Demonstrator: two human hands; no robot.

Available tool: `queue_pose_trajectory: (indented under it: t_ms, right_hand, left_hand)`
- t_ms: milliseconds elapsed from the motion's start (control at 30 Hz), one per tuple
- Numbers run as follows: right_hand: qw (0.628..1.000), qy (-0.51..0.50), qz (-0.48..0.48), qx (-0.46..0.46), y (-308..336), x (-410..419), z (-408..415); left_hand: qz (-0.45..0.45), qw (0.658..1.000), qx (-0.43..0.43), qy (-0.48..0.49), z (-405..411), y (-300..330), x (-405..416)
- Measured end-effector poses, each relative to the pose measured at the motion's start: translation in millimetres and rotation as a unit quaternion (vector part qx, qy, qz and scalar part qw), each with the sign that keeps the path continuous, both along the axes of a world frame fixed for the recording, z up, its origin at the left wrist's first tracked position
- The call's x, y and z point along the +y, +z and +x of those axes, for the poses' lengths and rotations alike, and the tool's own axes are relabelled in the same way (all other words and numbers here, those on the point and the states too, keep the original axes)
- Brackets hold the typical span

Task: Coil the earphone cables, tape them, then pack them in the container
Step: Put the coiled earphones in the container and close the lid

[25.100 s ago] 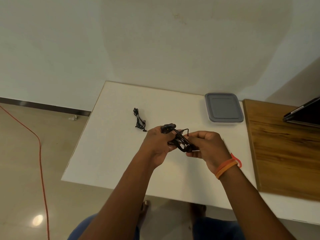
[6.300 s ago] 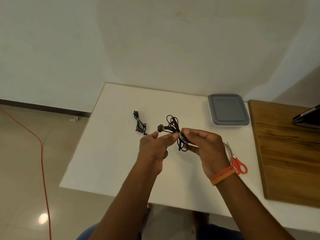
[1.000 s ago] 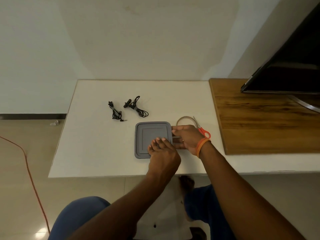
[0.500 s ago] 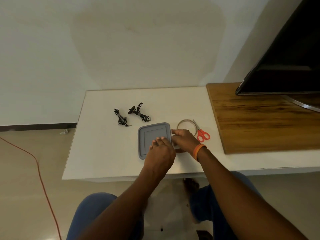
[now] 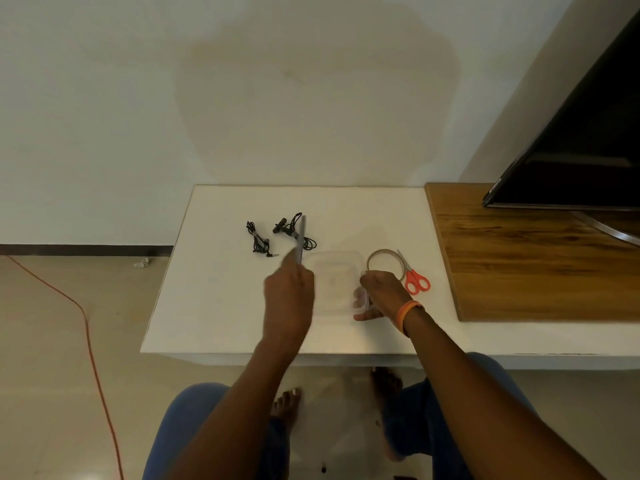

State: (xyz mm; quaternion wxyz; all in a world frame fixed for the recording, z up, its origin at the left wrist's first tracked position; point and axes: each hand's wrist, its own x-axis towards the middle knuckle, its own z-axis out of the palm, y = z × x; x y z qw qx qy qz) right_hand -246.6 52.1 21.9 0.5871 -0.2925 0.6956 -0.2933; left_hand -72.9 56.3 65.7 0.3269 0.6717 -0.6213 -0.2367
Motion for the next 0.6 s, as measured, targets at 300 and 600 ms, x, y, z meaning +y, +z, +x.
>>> queue_pose_trajectory:
  t_ms: [300, 600]
  right_hand:
    - [0.970, 0.070, -0.084, 0.216, -8.5, 0.6, -2.5]
    - [0.947, 0.077, -0.107, 0.292, -11.3, -2.1, -1.0]
  left_hand:
    - [0.212, 0.850, 0.384, 0.290, 82.7, -31.0, -23.9]
    - [0.349, 0.862, 0.206, 0.305, 91.1, -57.5, -11.7]
